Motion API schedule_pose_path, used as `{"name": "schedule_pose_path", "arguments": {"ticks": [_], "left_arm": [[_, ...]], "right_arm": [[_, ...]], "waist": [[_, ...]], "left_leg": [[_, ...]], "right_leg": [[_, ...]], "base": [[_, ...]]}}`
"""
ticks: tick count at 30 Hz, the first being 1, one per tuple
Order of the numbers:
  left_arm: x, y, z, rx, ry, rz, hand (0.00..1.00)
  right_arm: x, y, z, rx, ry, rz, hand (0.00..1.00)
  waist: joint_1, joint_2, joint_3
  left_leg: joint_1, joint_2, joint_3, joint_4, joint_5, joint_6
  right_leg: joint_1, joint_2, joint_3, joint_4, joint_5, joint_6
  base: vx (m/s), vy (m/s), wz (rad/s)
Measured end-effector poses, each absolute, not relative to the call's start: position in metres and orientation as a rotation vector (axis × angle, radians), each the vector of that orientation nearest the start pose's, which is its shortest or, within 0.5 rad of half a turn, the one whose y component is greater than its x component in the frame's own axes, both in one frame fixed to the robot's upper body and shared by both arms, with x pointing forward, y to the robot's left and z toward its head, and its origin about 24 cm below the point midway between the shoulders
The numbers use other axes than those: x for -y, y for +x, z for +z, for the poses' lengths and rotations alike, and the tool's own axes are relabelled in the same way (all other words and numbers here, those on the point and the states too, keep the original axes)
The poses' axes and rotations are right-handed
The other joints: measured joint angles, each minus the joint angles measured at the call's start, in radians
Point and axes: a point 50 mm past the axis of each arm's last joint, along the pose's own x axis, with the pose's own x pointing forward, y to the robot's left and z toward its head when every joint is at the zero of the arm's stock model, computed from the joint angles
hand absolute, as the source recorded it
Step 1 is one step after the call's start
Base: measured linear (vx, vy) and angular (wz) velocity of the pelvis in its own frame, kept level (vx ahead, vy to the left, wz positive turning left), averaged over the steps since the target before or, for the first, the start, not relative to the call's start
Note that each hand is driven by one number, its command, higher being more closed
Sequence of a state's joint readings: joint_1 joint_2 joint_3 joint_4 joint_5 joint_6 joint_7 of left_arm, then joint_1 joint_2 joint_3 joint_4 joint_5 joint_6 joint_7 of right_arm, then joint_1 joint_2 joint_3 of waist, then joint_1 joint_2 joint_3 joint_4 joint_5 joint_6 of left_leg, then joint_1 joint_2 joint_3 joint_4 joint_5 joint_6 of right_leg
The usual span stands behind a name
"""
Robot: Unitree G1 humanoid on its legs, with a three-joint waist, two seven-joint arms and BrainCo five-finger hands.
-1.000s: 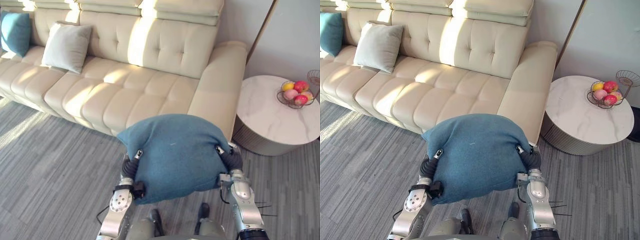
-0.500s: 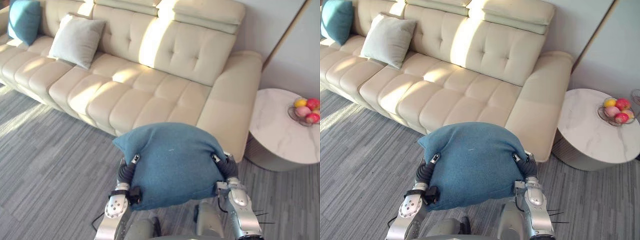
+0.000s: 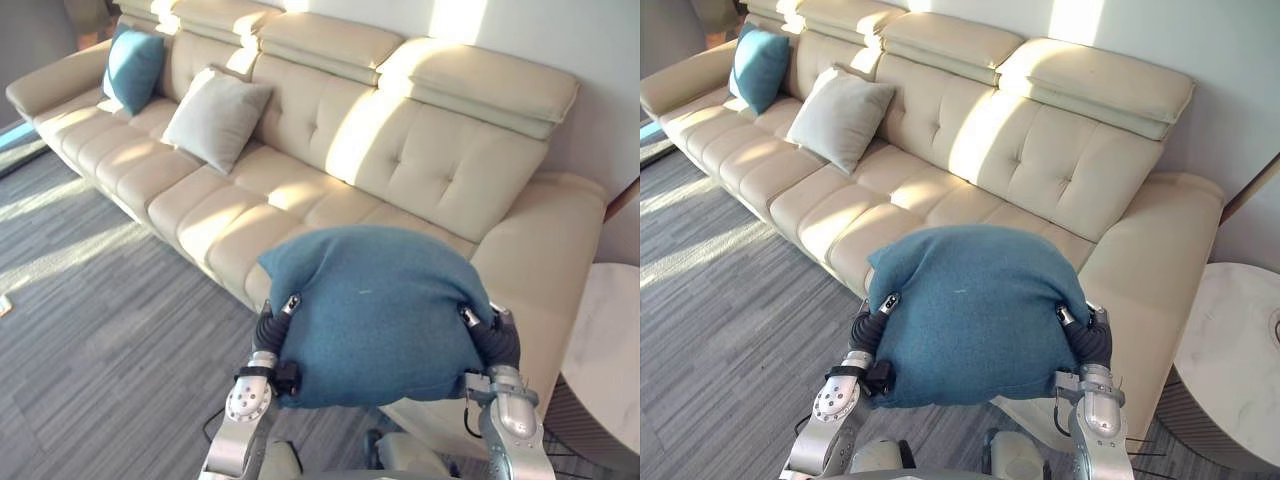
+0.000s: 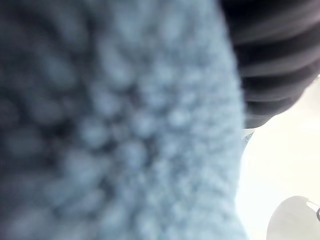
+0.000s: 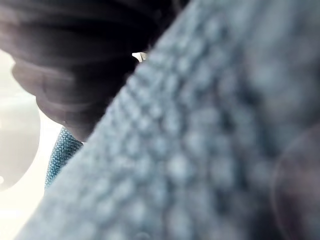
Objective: Pick up cushions and gather them together orderly.
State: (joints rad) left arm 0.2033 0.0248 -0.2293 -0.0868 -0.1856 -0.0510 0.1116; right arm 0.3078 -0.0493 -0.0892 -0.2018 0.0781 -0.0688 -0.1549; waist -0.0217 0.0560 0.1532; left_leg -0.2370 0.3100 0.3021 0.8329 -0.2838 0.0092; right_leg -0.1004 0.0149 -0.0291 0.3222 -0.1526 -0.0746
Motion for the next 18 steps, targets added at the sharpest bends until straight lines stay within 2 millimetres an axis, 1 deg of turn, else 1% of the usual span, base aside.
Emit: {"name": "schedule_pose_path", "arguments": {"ticks": [1,2,3,4,5,6,7,8,9,10,11,12,13,14,15,16,17,18], "left_arm": [[-0.115,0.209,0.019,-0.092,-0.191,-0.046,1.0],[-0.115,0.207,0.018,-0.098,-0.192,-0.043,1.0],[-0.115,0.206,0.017,-0.105,-0.194,-0.04,1.0],[-0.115,0.205,0.016,-0.108,-0.195,-0.039,1.0],[-0.115,0.204,0.015,-0.112,-0.197,-0.037,1.0],[-0.117,0.202,0.012,-0.124,-0.191,-0.029,1.0],[-0.119,0.2,0.011,-0.132,-0.185,-0.026,1.0],[-0.119,0.199,0.01,-0.134,-0.177,-0.025,1.0],[-0.12,0.199,0.01,-0.135,-0.174,-0.025,1.0],[-0.122,0.199,0.009,-0.14,-0.163,-0.024,1.0],[-0.124,0.198,0.008,-0.143,-0.156,-0.023,1.0],[-0.129,0.197,0.006,-0.149,-0.148,-0.004,1.0],[-0.137,0.197,0.002,-0.163,-0.132,0.018,1.0],[-0.141,0.196,0.0,-0.173,-0.118,0.03,1.0],[-0.146,0.197,-0.005,-0.19,-0.103,0.049,1.0],[-0.149,0.197,-0.009,-0.208,-0.096,0.065,1.0],[-0.151,0.196,-0.011,-0.216,-0.094,0.07,1.0],[-0.151,0.196,-0.013,-0.227,-0.092,0.073,1.0]], "right_arm": [[0.204,0.187,0.032,-0.022,-0.008,-0.317,1.0],[0.204,0.187,0.032,-0.023,-0.009,-0.316,1.0],[0.204,0.187,0.031,-0.026,-0.01,-0.317,1.0],[0.204,0.187,0.031,-0.027,-0.01,-0.316,1.0],[0.204,0.186,0.031,-0.028,-0.013,-0.316,1.0],[0.202,0.186,0.027,-0.047,-0.012,-0.312,1.0],[0.201,0.185,0.024,-0.061,-0.007,-0.312,1.0],[0.198,0.184,0.022,-0.067,0.011,-0.318,1.0],[0.197,0.184,0.022,-0.066,0.014,-0.318,1.0],[0.196,0.185,0.022,-0.065,0.019,-0.315,1.0],[0.194,0.186,0.022,-0.066,0.025,-0.312,1.0],[0.19,0.19,0.019,-0.076,0.027,-0.295,1.0],[0.184,0.197,0.011,-0.104,0.03,-0.265,1.0],[0.18,0.201,0.005,-0.124,0.029,-0.246,1.0],[0.176,0.207,-0.002,-0.152,0.02,-0.224,1.0],[0.174,0.211,-0.01,-0.183,0.015,-0.204,1.0],[0.172,0.212,-0.013,-0.199,0.014,-0.198,1.0],[0.172,0.213,-0.018,-0.221,0.011,-0.192,1.0]], "waist": [[0.012,-0.001,0.0],[0.024,-0.003,0.0],[0.037,-0.005,0.002],[0.037,0.001,-0.002],[0.035,0.017,-0.014],[0.038,0.013,-0.024],[0.033,-0.002,-0.033],[0.031,-0.02,-0.042],[0.035,-0.028,-0.045],[0.036,-0.047,-0.054],[0.035,-0.054,-0.058],[0.036,-0.063,-0.062],[0.036,-0.068,-0.065],[0.035,-0.071,-0.067],[0.028,-0.081,-0.073],[0.009,-0.077,-0.071],[0.005,-0.075,-0.07],[-0.005,-0.073,-0.071]], "left_leg": [[-0.002,-0.009,-0.023,-0.078,0.001,-0.002],[-0.003,-0.025,-0.063,-0.163,0.007,-0.011],[-0.001,-0.05,-0.117,-0.265,0.025,-0.04],[0.007,-0.055,-0.148,-0.331,0.04,-0.063],[0.013,-0.064,-0.187,-0.406,0.08,-0.096],[0.041,-0.075,-0.165,-0.388,0.123,-0.118],[0.042,-0.084,-0.145,-0.377,0.104,-0.11],[0.041,-0.085,-0.088,-0.338,0.065,-0.093],[0.041,-0.083,-0.065,-0.325,0.051,-0.09],[0.042,-0.079,-0.009,-0.306,0.028,-0.081],[0.05,-0.076,0.026,-0.3,0.017,-0.074],[0.074,-0.069,0.08,-0.301,0.01,-0.068],[0.108,-0.074,0.125,-0.322,0.01,-0.068],[0.132,-0.083,0.153,-0.347,0.011,-0.067],[0.164,-0.098,0.185,-0.392,0.011,-0.066],[0.189,-0.11,0.217,-0.435,0.022,-0.059],[0.197,-0.116,0.222,-0.452,0.028,-0.061],[0.203,-0.127,0.221,-0.48,0.042,-0.063]], "right_leg": [[0.011,-0.001,0.034,-0.006,-0.003,0.006],[0.017,-0.004,0.066,-0.005,-0.01,0.018],[0.016,-0.004,0.107,0.01,-0.026,0.042],[0.012,-0.002,0.129,0.027,-0.04,0.058],[-0.002,0.005,0.159,0.059,-0.065,0.085],[-0.01,0.0,0.217,0.081,-0.084,0.112],[-0.01,-0.006,0.242,0.071,-0.085,0.125],[-0.016,-0.021,0.294,0.054,-0.081,0.149],[-0.025,-0.024,0.314,0.053,-0.079,0.157],[-0.044,-0.032,0.354,0.051,-0.073,0.176],[-0.057,-0.037,0.359,0.051,-0.063,0.189],[-0.083,-0.048,0.322,0.051,-0.033,0.201],[-0.112,-0.074,0.222,0.053,-0.008,0.188],[-0.129,-0.099,0.136,0.058,0.001,0.174],[-0.143,-0.142,0.0,0.061,0.018,0.146],[-0.152,-0.177,-0.121,0.056,0.044,0.109],[-0.154,-0.181,-0.157,0.049,0.058,0.1],[-0.157,-0.183,-0.175,0.024,0.075,0.108]], "base": [[0.18,0.171,-0.88],[0.15,0.238,-1.02],[0.11,0.231,-1.0],[0.13,0.321,-0.97],[0.17,0.418,-1.13],[0.18,0.402,-1.06],[0.19,0.4,-1.2],[0.12,0.253,-0.84],[0.11,0.319,-1.11],[0.06,0.233,-0.98],[0.05,0.259,-1.37],[0.03,0.237,-1.63],[0.02,0.207,-1.73],[0.01,0.13,-1.6],[0.0,0.083,-1.23],[0.0,0.064,-0.98],[-0.01,0.045,-0.73],[0.03,-0.029,-0.43]]}}
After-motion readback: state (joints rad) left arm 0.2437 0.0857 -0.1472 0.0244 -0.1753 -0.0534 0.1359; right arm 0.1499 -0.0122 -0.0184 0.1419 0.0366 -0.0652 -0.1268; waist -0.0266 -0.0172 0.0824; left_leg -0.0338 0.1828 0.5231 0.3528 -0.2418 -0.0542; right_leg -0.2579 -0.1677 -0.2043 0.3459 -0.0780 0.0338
